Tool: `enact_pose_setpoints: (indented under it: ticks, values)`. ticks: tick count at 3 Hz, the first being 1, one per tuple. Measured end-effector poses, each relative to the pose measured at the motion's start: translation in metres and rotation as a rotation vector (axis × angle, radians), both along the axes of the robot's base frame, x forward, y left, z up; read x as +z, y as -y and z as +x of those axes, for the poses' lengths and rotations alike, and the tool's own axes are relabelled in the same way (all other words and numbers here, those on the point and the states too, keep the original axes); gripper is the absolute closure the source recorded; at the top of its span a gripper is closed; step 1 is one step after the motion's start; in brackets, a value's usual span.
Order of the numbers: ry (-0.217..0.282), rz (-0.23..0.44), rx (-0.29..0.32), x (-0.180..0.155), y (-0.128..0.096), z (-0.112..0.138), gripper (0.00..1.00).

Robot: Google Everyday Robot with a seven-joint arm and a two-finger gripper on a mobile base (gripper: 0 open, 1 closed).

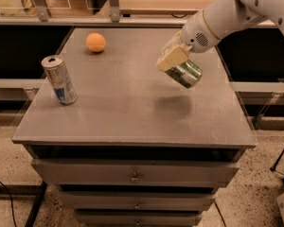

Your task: Place green can upright

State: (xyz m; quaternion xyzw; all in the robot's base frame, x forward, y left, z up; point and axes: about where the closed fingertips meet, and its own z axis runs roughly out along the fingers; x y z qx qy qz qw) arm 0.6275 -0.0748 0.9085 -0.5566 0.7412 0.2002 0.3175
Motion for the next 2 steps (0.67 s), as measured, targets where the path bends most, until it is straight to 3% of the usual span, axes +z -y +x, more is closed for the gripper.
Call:
enact_pose_setpoints:
  ticks: [2]
  values:
    - [0.010,0.363,-0.062,-0.001,0.028,0.000,1.00]
